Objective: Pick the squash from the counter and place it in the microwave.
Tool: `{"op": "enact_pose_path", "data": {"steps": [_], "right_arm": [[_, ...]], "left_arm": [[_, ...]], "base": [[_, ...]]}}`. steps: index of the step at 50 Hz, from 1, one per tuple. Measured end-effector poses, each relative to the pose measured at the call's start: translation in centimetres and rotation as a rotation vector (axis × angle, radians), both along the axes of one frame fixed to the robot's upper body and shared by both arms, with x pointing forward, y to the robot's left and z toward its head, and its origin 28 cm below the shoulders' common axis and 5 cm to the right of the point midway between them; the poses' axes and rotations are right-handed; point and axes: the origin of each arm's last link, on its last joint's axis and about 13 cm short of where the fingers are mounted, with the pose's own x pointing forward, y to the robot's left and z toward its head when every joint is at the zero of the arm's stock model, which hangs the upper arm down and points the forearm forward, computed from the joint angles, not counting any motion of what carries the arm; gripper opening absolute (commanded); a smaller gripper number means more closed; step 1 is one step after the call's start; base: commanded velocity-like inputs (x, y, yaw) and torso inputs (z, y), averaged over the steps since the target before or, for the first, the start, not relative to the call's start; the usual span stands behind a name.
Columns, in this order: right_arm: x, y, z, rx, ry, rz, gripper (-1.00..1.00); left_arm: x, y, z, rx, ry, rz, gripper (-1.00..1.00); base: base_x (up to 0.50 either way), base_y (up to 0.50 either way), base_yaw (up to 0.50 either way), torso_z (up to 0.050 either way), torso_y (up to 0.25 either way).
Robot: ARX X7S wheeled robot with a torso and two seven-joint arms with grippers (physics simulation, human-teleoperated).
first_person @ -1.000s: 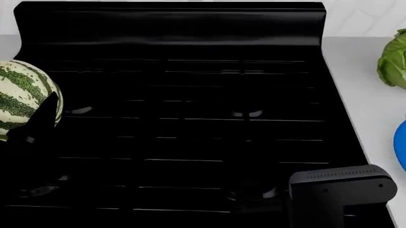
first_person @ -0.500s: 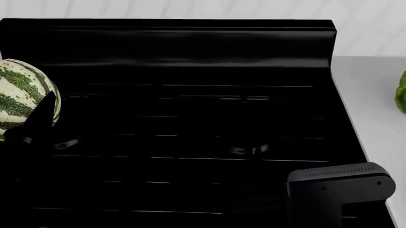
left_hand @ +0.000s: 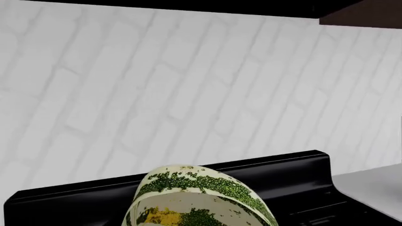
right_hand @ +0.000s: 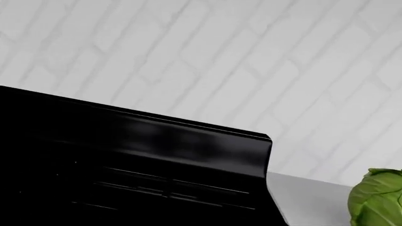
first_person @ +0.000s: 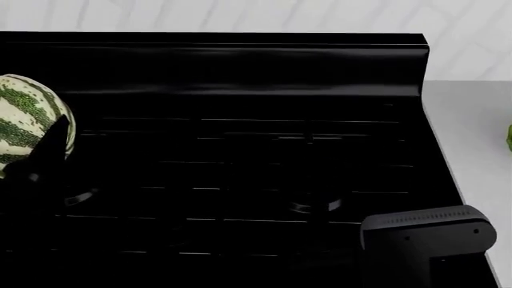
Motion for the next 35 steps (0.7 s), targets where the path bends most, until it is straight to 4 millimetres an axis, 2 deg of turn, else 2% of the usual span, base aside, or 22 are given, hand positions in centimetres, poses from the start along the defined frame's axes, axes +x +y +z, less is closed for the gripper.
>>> {"op": "enact_pose_path", "data": {"steps": [8,35], "right_arm": [[-0.1,0.0,0.1,0.000,-0.002,0.003,1.00],[-0.1,0.0,0.0,0.006,-0.008,0.007,1.00]], "left_arm": [[-0.4,-0.1,0.3,-0.038,-0.063,-0.018,-1.00],[-1.9,-0.9,1.7,-0.073,-0.509,-0.051,-1.00]], "base": [[0.00,0.00,0.00,0.001,0.001],[0.00,0.00,0.00,0.000,0.000]]}}
